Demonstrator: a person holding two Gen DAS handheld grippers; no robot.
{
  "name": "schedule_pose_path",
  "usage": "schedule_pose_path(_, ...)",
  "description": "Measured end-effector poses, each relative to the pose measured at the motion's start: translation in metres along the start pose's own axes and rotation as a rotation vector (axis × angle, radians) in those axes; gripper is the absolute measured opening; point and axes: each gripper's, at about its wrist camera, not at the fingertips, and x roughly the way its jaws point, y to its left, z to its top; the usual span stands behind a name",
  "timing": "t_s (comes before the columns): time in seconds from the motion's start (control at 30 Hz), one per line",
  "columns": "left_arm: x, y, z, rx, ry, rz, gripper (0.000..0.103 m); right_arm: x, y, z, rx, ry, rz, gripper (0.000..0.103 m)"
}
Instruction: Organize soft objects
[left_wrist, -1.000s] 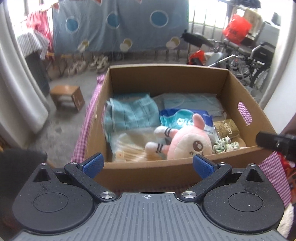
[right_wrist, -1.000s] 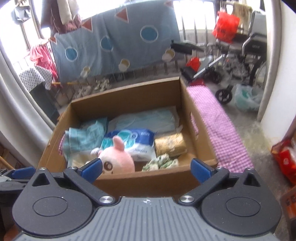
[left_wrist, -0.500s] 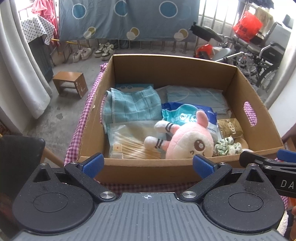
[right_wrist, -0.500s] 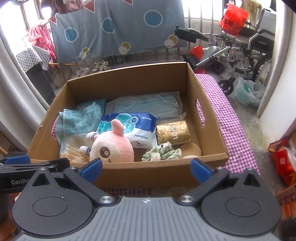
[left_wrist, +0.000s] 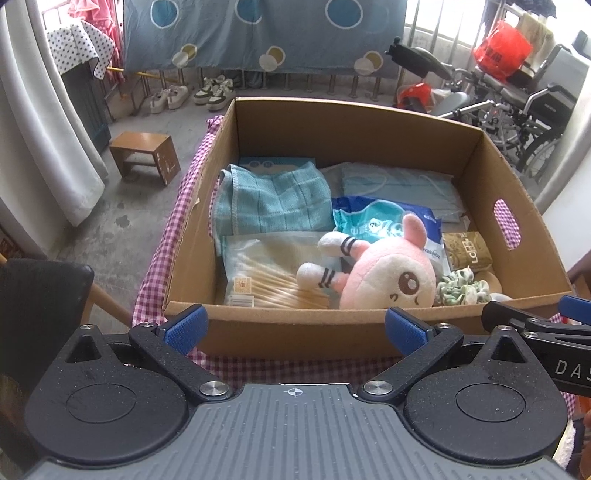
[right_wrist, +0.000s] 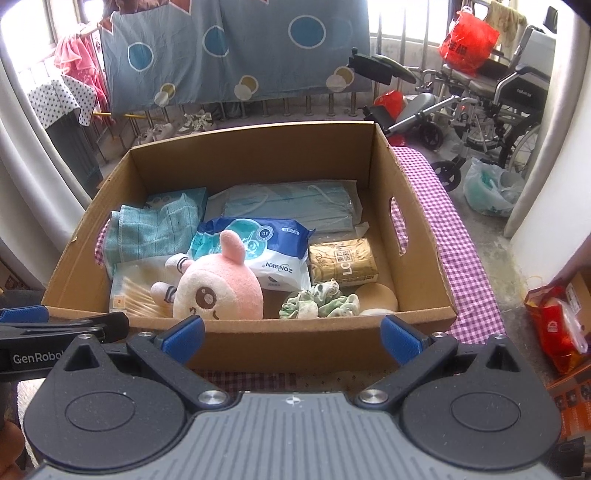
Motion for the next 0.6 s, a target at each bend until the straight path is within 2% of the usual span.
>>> schedule_pose_path(0.6,-0.0014,0.0019,-0.0023,-0.003,0.024,0.003,0.102,-0.0009,0.0017,-0.0023,-0.002,0.016,0.000,0.103)
